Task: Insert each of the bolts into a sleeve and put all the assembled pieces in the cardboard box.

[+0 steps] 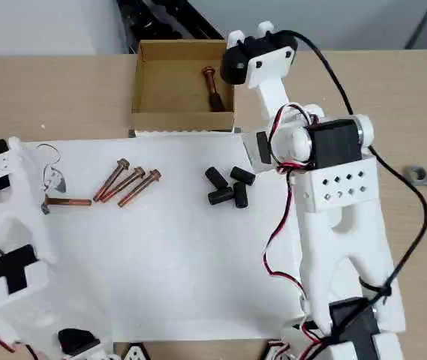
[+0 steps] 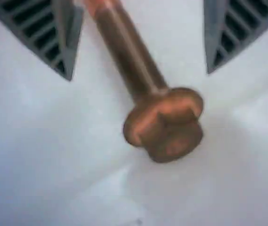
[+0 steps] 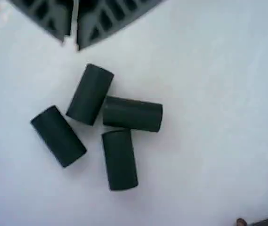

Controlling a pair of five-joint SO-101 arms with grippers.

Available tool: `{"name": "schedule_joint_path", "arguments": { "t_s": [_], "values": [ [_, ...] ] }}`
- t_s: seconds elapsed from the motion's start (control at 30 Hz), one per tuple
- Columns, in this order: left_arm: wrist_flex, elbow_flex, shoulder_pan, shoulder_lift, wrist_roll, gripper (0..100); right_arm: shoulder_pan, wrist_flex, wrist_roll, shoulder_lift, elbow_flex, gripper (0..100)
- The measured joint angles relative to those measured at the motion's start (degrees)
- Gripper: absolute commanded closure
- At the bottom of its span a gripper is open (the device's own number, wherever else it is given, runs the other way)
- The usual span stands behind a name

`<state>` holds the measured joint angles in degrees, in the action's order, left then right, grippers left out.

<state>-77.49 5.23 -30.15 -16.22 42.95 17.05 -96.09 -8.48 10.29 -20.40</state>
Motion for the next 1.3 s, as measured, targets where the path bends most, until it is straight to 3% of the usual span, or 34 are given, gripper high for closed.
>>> {"name": "schedule_joint_path", "arguments": {
  "t_s": [0.4, 0.6, 0.77, 0.93, 1.07, 1.3],
  "values": [
    [5.10, -0.44, 0.44, -6.77, 0.97, 83, 0.00, 0.00, 0.00, 0.00, 0.00, 99.7],
    [5.45, -0.88, 0.88, -7.03, 0.88, 98, 0.09, 0.00, 0.00, 0.00, 0.00, 99.7],
    [6.42, -0.88, 2.37, -5.36, -2.46, 99, 0.09, 0.00, 0.00, 0.00, 0.00, 99.6],
    [3.60, 0.26, 2.20, 2.29, -4.40, 99, 0.09, 0.00, 0.00, 0.00, 0.00, 99.6],
    [-0.44, 0.26, 4.84, 17.41, -9.49, 99, -0.88, 0.00, 0.00, 0.09, 0.88, 99.6],
    [-7.30, 0.26, 8.44, 41.32, -16.09, 99, -1.58, 1.05, 0.00, 5.89, 15.21, 99.6]
  ]
}}
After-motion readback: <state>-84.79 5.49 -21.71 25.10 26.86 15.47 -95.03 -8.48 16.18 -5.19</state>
